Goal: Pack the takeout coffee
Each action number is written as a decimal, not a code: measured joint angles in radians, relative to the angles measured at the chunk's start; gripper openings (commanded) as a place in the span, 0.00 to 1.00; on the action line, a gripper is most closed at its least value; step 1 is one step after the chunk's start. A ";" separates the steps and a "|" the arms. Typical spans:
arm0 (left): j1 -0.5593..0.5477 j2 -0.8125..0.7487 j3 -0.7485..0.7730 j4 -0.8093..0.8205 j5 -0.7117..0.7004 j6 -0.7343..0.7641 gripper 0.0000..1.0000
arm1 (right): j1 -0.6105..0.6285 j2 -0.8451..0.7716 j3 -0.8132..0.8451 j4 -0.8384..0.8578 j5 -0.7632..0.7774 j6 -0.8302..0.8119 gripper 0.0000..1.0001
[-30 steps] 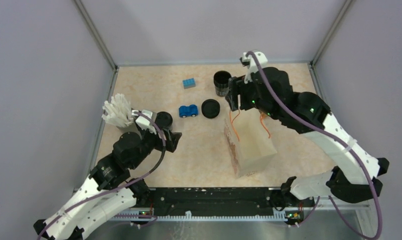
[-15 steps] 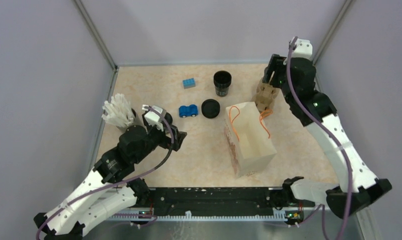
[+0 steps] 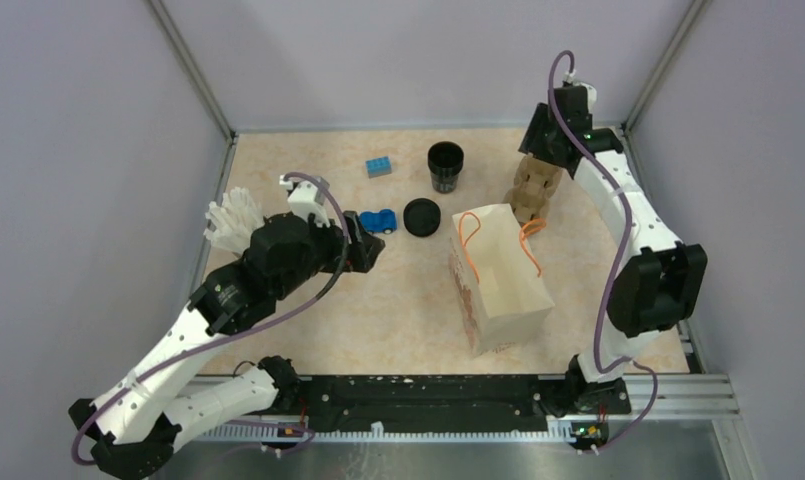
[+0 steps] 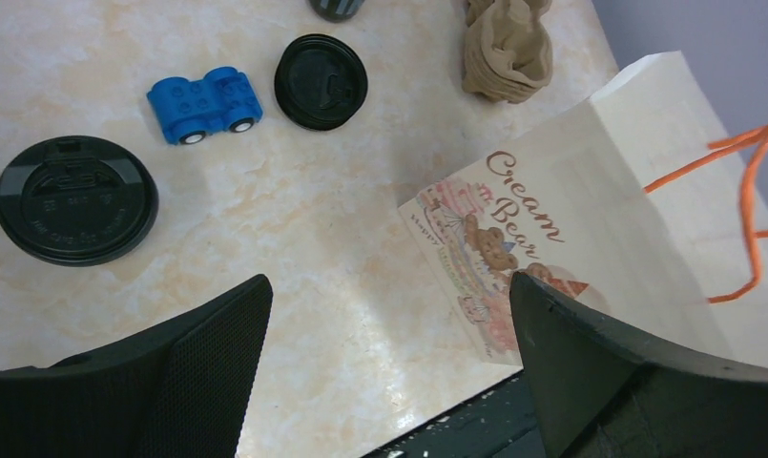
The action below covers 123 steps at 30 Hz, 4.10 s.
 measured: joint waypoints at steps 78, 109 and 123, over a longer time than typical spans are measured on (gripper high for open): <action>0.000 0.236 0.155 -0.084 0.121 0.045 0.99 | -0.056 0.365 0.095 -0.136 -0.020 -0.019 0.32; 0.001 0.290 0.245 -0.039 0.219 0.076 0.99 | -0.056 0.215 0.431 -0.303 -0.075 -0.121 0.29; 0.002 0.388 0.299 0.169 0.480 0.060 0.96 | -0.056 -0.055 0.642 -0.444 -0.328 -0.086 0.29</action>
